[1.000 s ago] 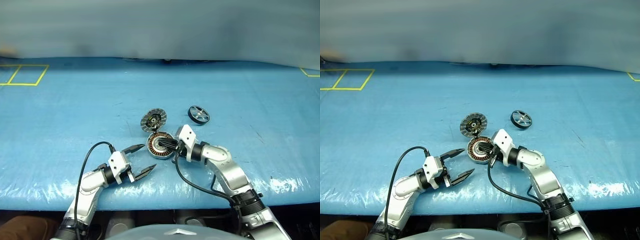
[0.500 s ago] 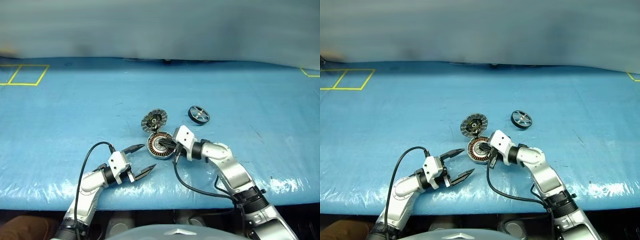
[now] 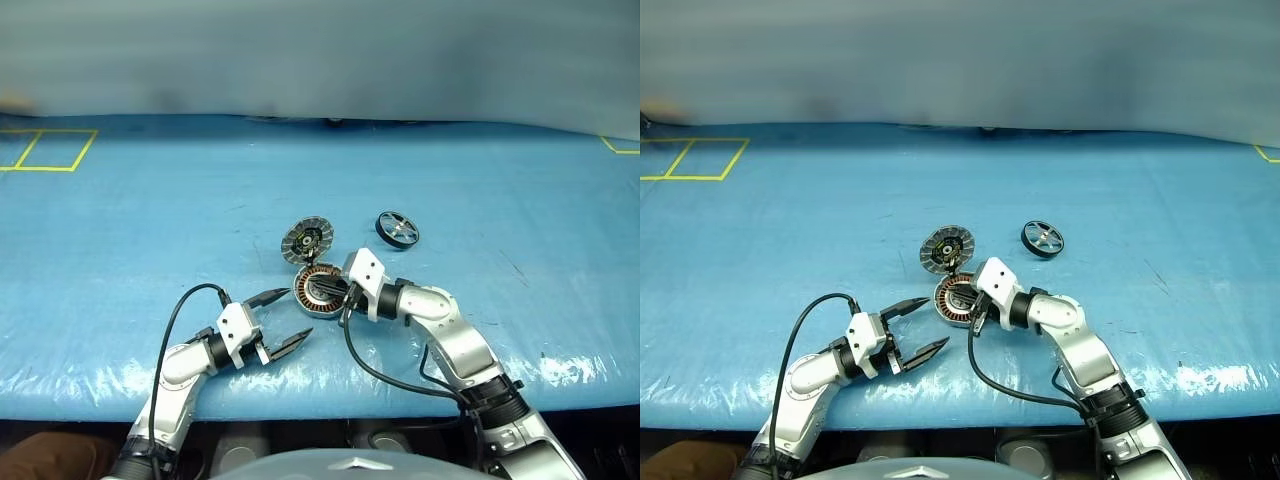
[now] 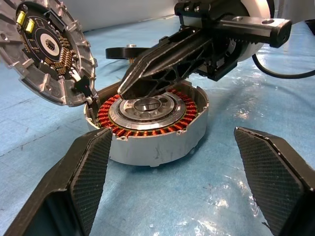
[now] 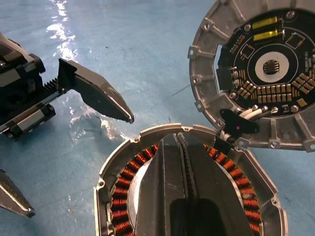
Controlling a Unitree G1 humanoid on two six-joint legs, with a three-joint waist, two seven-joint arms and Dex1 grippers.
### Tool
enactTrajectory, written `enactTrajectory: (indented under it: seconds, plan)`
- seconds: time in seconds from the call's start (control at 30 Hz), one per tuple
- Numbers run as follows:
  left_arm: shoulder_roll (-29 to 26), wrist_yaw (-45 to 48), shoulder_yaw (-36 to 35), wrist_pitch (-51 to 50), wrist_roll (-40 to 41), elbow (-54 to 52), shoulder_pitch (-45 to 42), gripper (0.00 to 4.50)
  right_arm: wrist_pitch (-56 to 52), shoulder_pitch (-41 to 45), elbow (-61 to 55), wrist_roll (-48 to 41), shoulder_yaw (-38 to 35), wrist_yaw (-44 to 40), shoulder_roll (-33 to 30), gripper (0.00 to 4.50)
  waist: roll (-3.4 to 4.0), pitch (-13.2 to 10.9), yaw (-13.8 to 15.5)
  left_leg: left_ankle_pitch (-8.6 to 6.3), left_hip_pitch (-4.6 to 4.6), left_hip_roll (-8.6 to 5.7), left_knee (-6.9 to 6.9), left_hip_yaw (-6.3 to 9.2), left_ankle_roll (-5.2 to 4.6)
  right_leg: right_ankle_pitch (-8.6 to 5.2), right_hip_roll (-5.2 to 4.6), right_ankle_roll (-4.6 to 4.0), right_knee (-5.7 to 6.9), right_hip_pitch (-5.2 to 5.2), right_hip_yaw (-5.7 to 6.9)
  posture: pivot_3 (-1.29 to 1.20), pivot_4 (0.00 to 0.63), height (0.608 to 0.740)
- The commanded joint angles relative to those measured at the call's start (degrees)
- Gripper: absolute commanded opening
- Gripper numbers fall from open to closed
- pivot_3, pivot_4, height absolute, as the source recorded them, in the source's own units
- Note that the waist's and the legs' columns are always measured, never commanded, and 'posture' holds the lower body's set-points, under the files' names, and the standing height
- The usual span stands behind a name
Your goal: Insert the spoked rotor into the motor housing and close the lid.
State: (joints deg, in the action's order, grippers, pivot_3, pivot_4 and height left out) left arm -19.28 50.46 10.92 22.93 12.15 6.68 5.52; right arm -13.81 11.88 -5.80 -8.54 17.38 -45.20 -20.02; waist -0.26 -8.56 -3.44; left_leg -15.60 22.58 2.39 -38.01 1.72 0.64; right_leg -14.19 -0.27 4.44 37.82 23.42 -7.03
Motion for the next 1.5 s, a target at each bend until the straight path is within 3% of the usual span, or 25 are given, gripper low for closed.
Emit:
enactTrajectory:
  seconds: [0.03, 0.67, 0.97, 1.17, 1.37, 1.5]
  plan:
    - [-0.01, 0.14, 0.30, 0.82, -0.02, -0.29, -0.01, 4.20, 0.13, -0.24, -2.57, -1.06, -0.69, -0.74, -0.52, 0.02, 0.00, 0.00, 0.00, 0.00, 0.00, 0.00, 0.00, 0.00, 0.00, 0.00, 0.00, 0.00, 0.00, 0.00, 0.00, 0.00, 0.150, 0.740]
    - [0.20, -0.69, 0.17, 0.97, -0.26, -0.40, 0.46, 4.20, -1.33, 1.14, 0.25, 11.31, 5.82, 0.05, -7.20, 0.02, -0.02, 0.04, 0.03, 0.01, -0.07, 0.00, -0.06, 0.01, 0.01, 0.01, 0.01, 0.02, 0.02, -0.09, 0.00, 0.00, 0.150, 0.740]
    - [0.27, -0.64, 0.24, 0.66, -0.13, -0.55, 0.56, 4.20, -4.97, 0.50, -0.35, 11.26, 5.76, -0.25, -8.55, 0.02, -0.10, 0.09, 0.31, 0.03, -0.16, 0.00, -0.15, 0.01, 0.05, 0.03, 0.00, 0.06, 0.01, -0.23, 0.00, 0.00, 0.150, 0.740]
    - [0.19, -0.62, 0.22, 0.60, -0.13, -0.62, 0.58, 4.20, -6.11, 0.00, -0.28, 11.54, 6.08, -0.87, -9.93, 0.02, -0.18, 0.12, 0.50, 0.02, -0.81, 0.00, -0.09, -0.01, 0.05, -0.39, -0.02, -0.04, -0.05, -0.89, 0.00, 0.00, 0.150, 0.740]
    - [0.32, -0.62, 0.33, 0.59, -0.14, -0.60, 0.58, 4.20, -7.18, -0.34, 0.10, 12.39, 5.82, 0.05, -10.30, 0.02, -0.36, 0.27, 0.35, 0.03, -0.94, 0.02, -0.08, -0.03, 0.05, -0.39, -0.01, -0.05, -0.01, -0.93, -0.01, 0.00, 0.150, 0.740]
    - [0.33, -0.63, 0.39, 0.52, -0.15, -0.63, 0.70, 4.20, -6.32, -0.67, -1.24, 8.67, 3.78, -0.74, -8.87, 0.02, -0.40, 0.28, 0.45, 0.03, -0.93, 0.02, -0.01, -0.03, 0.05, -0.40, -0.02, -0.06, -0.04, -0.92, -0.01, 0.00, 0.150, 0.740]
